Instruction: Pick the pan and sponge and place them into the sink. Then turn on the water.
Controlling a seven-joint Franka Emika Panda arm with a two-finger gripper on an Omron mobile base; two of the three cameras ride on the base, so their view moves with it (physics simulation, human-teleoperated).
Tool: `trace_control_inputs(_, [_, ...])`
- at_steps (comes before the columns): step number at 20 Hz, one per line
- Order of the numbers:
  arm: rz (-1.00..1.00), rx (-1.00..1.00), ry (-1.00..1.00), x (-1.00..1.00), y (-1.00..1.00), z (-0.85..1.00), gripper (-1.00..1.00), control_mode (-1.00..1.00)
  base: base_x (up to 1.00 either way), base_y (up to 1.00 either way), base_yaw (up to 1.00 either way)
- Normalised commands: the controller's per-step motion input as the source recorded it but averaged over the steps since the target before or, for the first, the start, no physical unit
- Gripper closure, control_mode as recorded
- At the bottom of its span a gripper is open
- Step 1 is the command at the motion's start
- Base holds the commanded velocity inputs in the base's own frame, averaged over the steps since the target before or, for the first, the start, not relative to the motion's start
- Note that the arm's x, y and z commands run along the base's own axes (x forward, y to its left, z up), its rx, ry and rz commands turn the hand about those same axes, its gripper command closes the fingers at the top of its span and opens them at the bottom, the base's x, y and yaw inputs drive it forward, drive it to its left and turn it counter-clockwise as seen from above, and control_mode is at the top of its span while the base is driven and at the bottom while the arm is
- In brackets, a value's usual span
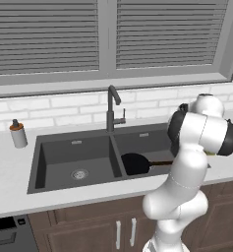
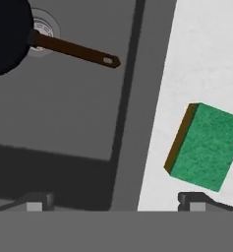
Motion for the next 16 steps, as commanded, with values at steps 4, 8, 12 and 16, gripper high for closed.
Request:
trace_control_inputs(4, [-0.15, 0.0, 0.0, 0.0, -0.36, 0.0, -1.0, -1.0, 0.0, 0.0, 0.0])
trace_control_inputs(8, [-0.16, 0.0, 0.0, 0.0, -0.4, 0.0, -1.0, -1.0, 0.0, 0.0, 0.0])
trace_control_inputs(12, [-0.14, 0.0, 0.0, 0.0, -0.38, 0.0, -1.0, -1.0, 0.0, 0.0, 0.0])
trace_control_inputs(16, [-0.07, 0.0, 0.0, 0.0, -0.16, -0.1, -1.0, -1.0, 0.0, 0.0, 0.0])
